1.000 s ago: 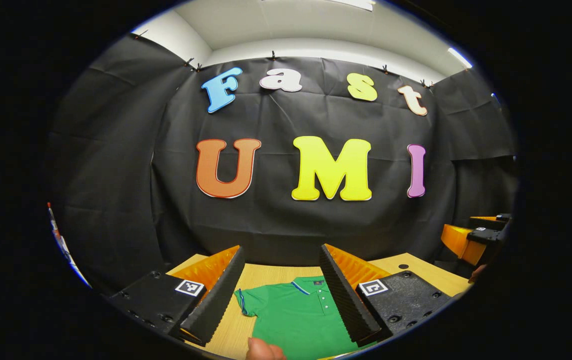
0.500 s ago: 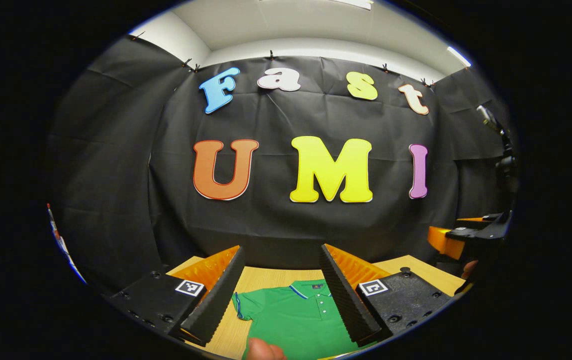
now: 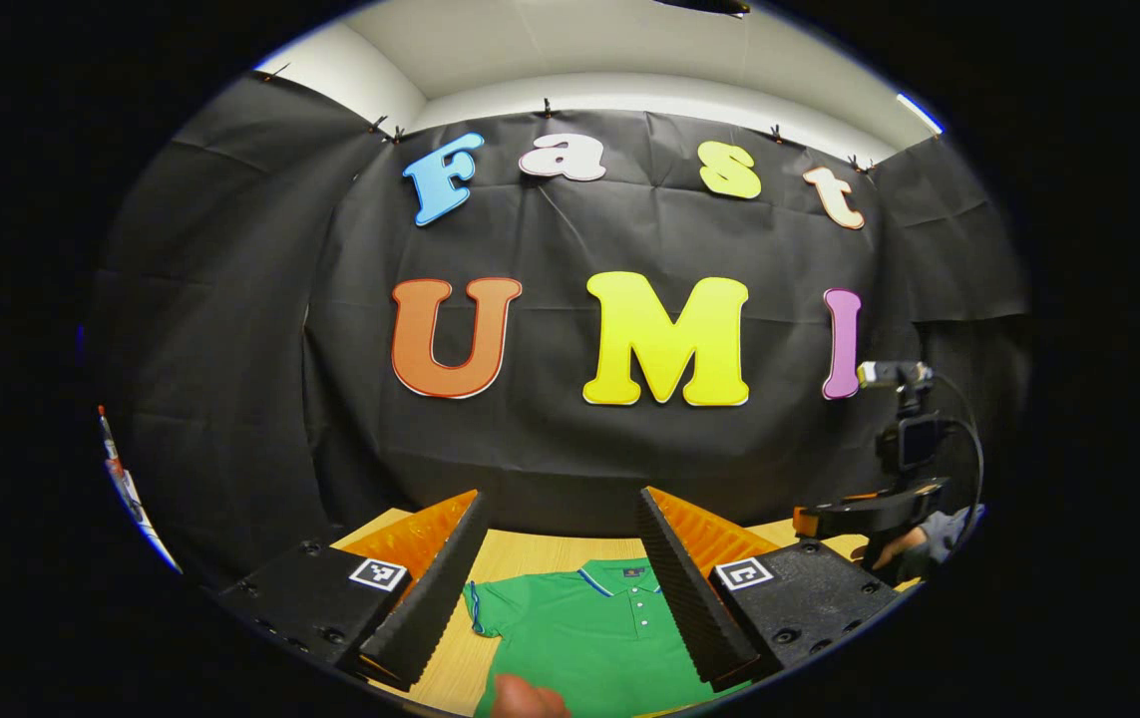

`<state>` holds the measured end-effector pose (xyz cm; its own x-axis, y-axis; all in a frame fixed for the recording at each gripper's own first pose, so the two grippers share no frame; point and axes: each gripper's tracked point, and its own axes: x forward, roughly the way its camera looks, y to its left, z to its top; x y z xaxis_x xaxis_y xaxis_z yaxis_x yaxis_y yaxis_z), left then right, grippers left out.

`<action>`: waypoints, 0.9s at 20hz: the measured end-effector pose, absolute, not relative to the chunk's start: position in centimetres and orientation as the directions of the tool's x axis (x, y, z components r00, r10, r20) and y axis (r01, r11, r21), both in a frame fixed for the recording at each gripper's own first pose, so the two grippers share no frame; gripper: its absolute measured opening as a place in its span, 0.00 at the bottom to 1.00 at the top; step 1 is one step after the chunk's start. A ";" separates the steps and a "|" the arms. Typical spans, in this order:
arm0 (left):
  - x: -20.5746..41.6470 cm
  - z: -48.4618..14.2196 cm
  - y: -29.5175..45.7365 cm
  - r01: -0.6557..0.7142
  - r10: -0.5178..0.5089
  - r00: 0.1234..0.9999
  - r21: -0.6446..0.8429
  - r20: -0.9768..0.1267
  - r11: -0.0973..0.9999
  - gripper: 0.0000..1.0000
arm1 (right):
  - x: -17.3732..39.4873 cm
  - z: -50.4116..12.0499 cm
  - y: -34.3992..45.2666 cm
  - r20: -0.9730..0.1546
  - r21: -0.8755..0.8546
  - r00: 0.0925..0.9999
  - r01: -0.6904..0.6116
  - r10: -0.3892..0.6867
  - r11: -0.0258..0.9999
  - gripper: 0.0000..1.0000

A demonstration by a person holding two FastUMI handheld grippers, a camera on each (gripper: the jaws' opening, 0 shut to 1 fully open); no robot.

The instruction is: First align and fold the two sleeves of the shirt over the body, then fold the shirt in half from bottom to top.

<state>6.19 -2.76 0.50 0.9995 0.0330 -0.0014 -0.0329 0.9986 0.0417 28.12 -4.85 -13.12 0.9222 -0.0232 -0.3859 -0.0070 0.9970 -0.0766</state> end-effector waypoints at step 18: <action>7.4 -0.8 -3.1 -0.098 0.103 0.993 0.078 -0.062 0.992 0.96 | 37.9 -31.8 -9.5 -0.663 -0.050 0.743 0.083 -0.095 0.995 0.98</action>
